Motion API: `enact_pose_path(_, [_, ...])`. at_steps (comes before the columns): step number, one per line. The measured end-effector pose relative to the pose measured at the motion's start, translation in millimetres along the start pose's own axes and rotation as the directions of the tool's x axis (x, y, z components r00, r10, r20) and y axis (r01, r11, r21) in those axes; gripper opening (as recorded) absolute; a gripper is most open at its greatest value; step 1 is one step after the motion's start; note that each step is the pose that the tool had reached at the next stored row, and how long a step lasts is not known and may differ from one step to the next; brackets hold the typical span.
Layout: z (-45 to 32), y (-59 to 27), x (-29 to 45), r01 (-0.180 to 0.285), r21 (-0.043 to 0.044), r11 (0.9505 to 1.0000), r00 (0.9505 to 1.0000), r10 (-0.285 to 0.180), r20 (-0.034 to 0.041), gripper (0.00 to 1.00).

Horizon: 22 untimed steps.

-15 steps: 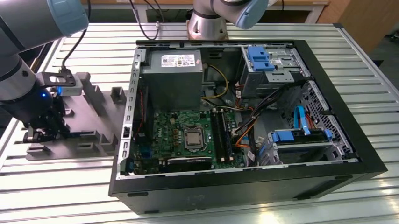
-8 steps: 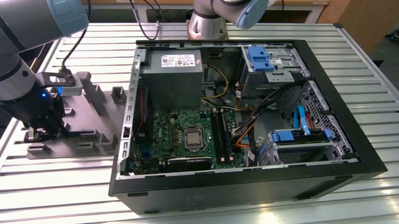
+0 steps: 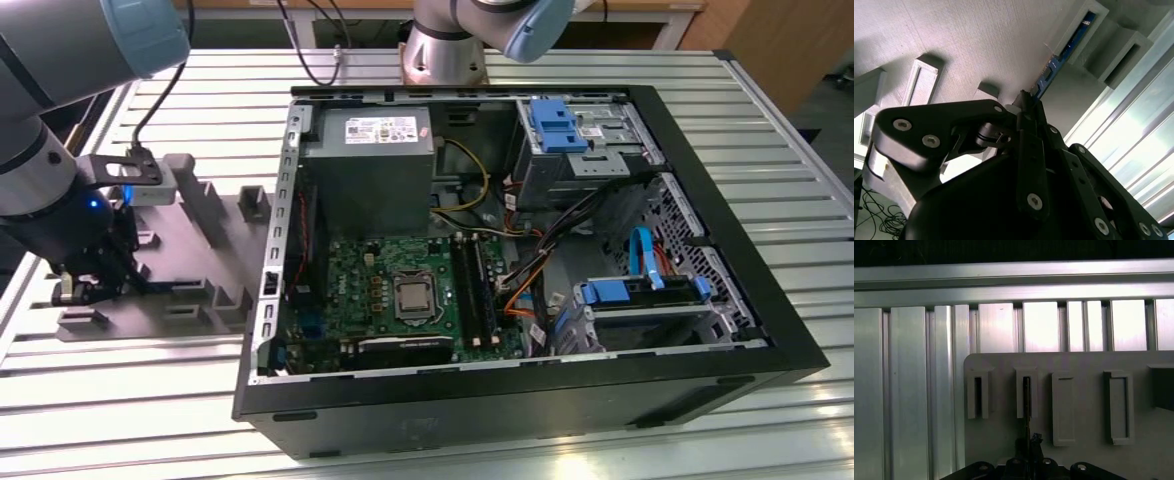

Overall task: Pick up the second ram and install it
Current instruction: 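Pick up the second ram and move it above second insertion slot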

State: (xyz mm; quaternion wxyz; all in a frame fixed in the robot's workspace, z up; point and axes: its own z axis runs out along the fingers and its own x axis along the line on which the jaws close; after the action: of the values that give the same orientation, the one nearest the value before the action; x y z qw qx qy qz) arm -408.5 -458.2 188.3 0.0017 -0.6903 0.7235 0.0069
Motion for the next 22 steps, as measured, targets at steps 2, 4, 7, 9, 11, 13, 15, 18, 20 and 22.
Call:
enact_pose_path(2, [0.0, 0.0, 0.0, 0.0, 0.0, 1.0, 1.0, 0.0, 0.0, 0.14])
enact_pose_path(4, [-0.3, 0.0, 0.0, 0.0, 0.0001, 1.0, 1.0, 0.0, 0.0001, 0.14])
enact_pose_path(7, [-2.9, 0.0, 0.0, 0.0, 0.0, 1.0, 1.0, 0.0, 0.0, 0.14])
enact_pose_path(9, [-5.4, 0.0, -0.1, 0.0, -0.0001, 1.0, 1.0, 0.0, 0.0, 0.14])
enact_pose_path(11, [-8.1, 0.1, -0.1, 0.0, -0.0001, 1.0, 1.0, 0.0, 0.0, 0.14])
enact_pose_path(13, [-11.0, 0.1, -0.1, 0.0, 0.0, 1.0, 1.0, 0.0, 0.0, 0.14])
enact_pose_path(15, [-14.2, 0.1, -0.2, 0.0, 0.0, 1.0, 1.0, 0.0, 0.0, 0.14])
enact_pose_path(18, [-18.9, 0.1, -0.2, 0.0, 0.0, 1.0, 1.0, 0.0, 0.0, 0.14])
enact_pose_path(20, [-22.1, 0.2, -0.3, 0.0, 0.0, 1.0, 1.0, 0.0, 0.0, 0.14])
enact_pose_path(22, [-25.3, 0.2, -0.3, 0.0, 0.0, 1.0, 1.0, 0.0, 0.0, 0.14])
